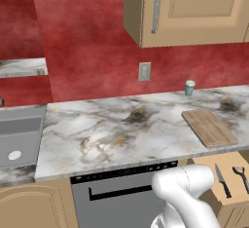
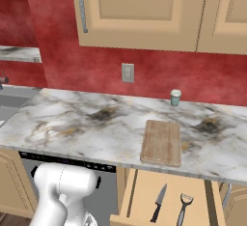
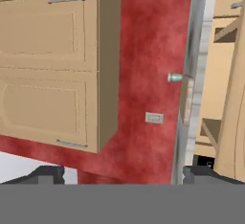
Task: Open the drawer on the right and place the cutting tools on the cutting board.
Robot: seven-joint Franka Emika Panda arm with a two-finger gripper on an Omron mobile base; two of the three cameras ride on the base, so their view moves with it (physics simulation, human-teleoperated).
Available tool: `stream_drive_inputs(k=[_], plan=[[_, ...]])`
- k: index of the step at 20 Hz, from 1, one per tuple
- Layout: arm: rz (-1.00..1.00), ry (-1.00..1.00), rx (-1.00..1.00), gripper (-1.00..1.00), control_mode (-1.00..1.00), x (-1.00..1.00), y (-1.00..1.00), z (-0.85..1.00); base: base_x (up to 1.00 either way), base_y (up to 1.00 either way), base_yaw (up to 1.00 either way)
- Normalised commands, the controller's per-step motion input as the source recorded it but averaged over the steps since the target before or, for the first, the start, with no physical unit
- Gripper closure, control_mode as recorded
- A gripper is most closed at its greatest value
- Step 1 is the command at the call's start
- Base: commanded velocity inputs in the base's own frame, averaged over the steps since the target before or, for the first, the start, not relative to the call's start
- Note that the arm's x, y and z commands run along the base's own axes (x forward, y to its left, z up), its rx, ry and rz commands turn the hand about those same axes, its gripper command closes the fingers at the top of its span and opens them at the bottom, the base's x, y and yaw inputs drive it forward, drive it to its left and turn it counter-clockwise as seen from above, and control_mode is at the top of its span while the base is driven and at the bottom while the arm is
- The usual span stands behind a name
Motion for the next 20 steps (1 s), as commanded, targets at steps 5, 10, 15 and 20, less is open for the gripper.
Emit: stream_drive_inputs(k=[5, 10, 15, 20], plan=[[0.0, 0.0, -0.17, -1.0, -1.0, 0.0, 0.36, 0.82, 0.0, 0.0, 0.0], [0.0, 0.0, -0.17, -1.0, -1.0, 0.0, 0.23, 0.82, 0.0, 0.0, 0.0], [0.0, -0.02, -0.15, -1.0, -1.0, 0.05, 0.1, 0.91, 0.0, 0.0, 0.0], [-0.01, -0.01, -0.16, -1.0, -1.0, 0.25, 0.15, 0.72, 0.0, 0.0, 0.0]])
